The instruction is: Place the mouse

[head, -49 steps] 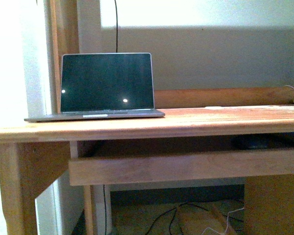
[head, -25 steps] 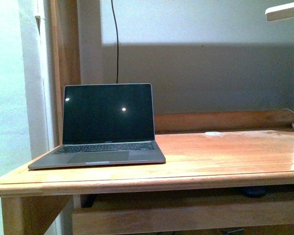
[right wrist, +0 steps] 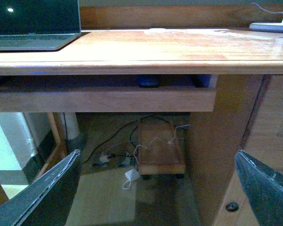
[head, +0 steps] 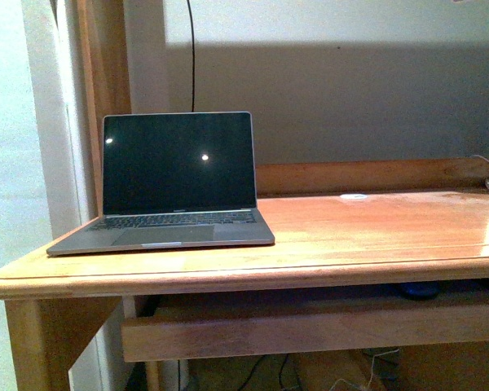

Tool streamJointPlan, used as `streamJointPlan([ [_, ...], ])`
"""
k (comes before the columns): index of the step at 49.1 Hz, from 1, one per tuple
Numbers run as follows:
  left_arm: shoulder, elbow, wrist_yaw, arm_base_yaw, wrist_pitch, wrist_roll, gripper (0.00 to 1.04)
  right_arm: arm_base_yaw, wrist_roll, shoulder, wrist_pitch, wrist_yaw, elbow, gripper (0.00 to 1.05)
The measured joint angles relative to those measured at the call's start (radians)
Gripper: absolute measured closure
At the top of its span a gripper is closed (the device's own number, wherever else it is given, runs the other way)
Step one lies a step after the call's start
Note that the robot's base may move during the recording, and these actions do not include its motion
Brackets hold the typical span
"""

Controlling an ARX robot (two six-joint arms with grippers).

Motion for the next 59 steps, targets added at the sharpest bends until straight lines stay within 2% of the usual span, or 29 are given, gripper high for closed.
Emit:
streamJointPlan([
  [2, 0.080, 0.035, 0.023, -0.010, 0.052, 0.133, 0.08, 0.000, 0.000, 0.000, 0.000, 0.000, 0.000, 0.07],
  [8, 0.227, 0.122, 0.085, -0.035, 0.098, 0.367, 0.08, 0.000, 0.000, 0.000, 0.000, 0.000, 0.000, 0.07],
  [19, 0.420, 0.302, 0.161, -0.057, 0.105, 0.605, 0.08, 0.000, 0.000, 0.000, 0.000, 0.000, 0.000, 0.07],
  [42, 0.729, 0.643, 0.268, -0.109, 0.035, 0.720, 0.08, 0.000, 0.000, 0.000, 0.000, 0.000, 0.000, 0.07],
  [59, 0.827, 0.731, 0.305, -0.154, 0.061, 0.713, 0.08, 0.000, 0.000, 0.000, 0.000, 0.000, 0.000, 0.07],
])
